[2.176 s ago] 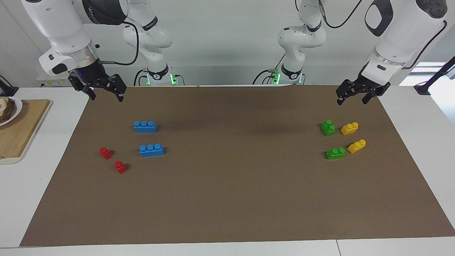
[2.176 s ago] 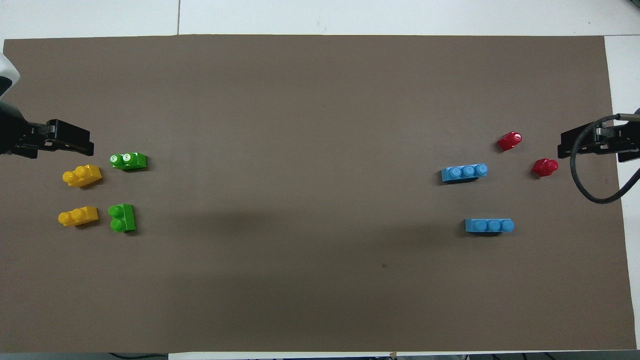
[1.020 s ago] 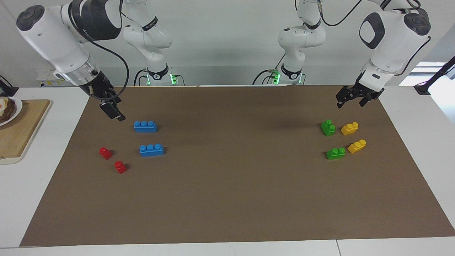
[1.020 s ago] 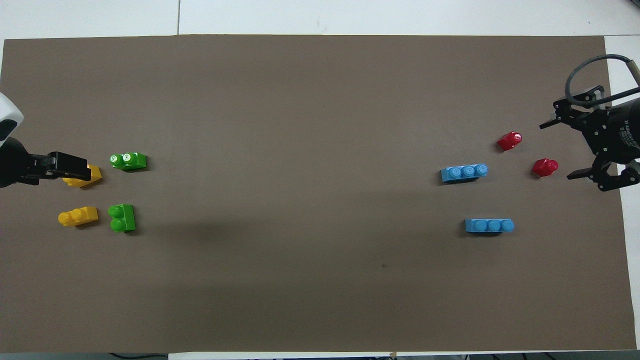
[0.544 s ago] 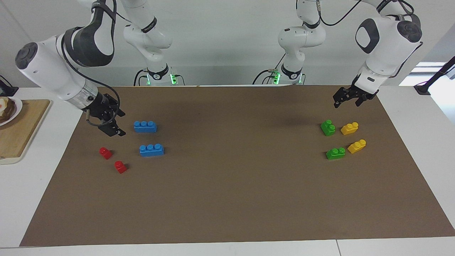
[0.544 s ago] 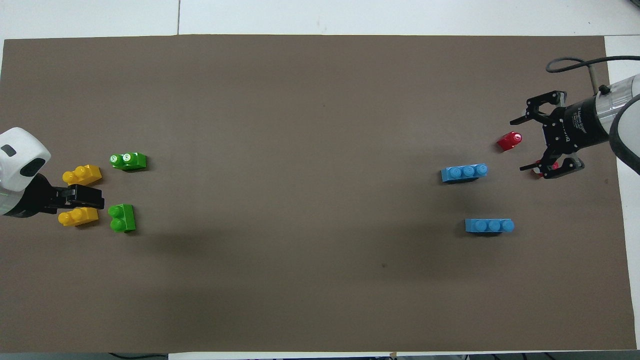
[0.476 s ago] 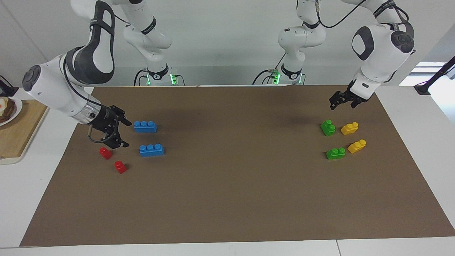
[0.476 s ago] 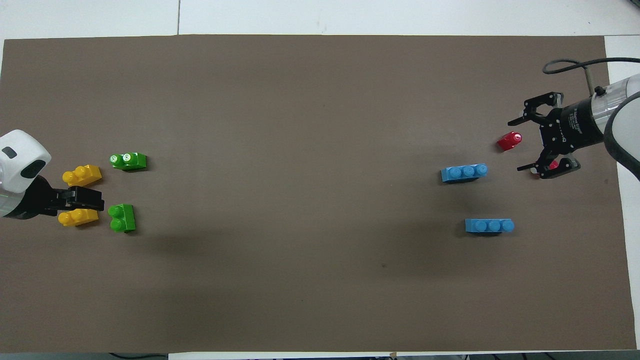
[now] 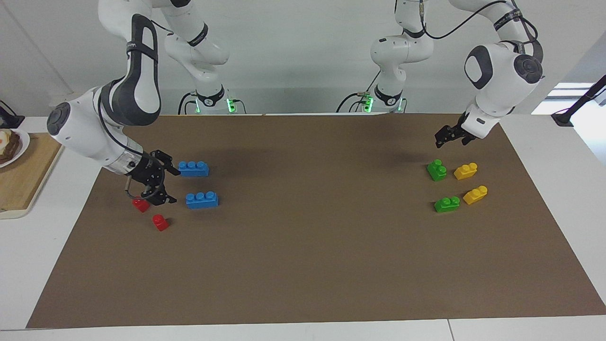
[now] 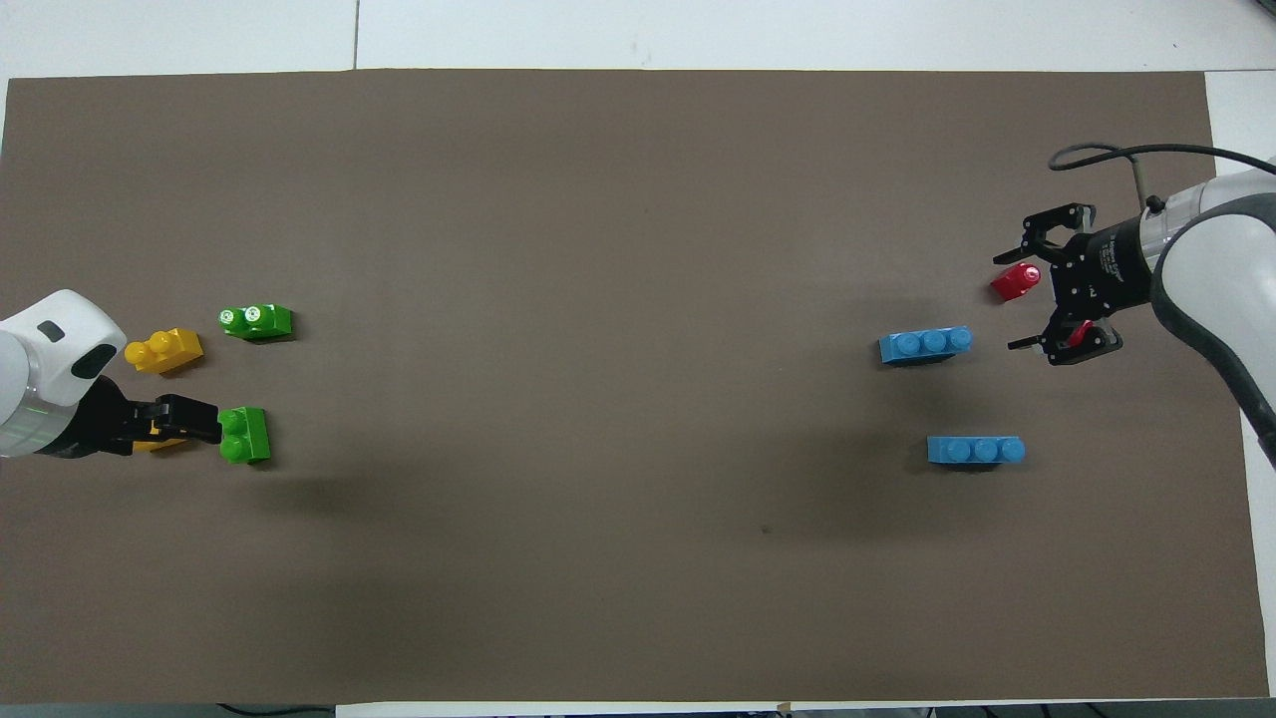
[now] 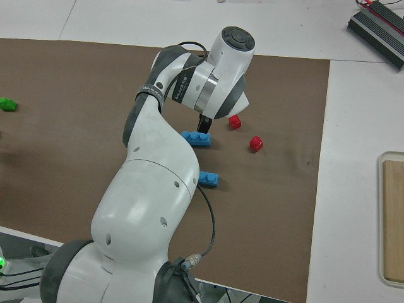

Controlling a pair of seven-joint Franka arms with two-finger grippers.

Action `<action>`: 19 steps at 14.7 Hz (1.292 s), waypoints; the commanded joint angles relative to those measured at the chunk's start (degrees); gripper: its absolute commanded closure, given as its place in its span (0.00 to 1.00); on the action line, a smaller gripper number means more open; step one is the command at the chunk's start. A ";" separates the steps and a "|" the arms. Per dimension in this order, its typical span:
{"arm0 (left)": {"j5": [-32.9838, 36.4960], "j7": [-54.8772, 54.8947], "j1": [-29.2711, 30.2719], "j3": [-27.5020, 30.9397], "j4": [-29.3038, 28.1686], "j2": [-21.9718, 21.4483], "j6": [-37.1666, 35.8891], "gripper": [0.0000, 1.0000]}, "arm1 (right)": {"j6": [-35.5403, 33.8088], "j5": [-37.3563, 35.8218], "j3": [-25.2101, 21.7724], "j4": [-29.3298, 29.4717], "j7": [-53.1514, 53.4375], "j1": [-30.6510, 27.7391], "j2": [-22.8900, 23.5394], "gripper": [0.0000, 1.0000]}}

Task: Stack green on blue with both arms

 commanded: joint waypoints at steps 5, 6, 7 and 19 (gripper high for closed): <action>0.64 -2.13 0.99 -0.45 -9.69 -0.53 14.01 0.00 | 8.44 1.49 0.36 -6.21 -3.20 -0.02 -0.54 0.03; 0.64 -2.84 1.43 -0.45 -9.95 0.08 14.28 0.00 | 10.19 1.49 0.36 -7.61 -3.56 -0.02 -0.71 0.03; 0.64 -2.93 1.95 -0.45 -9.96 0.78 14.72 0.00 | 11.26 1.49 0.36 -8.84 -3.56 -0.02 -0.98 0.03; 0.64 -4.43 1.96 -0.45 -10.48 3.87 20.35 0.00 | 14.52 1.93 0.45 -11.57 -7.16 0.51 3.32 0.03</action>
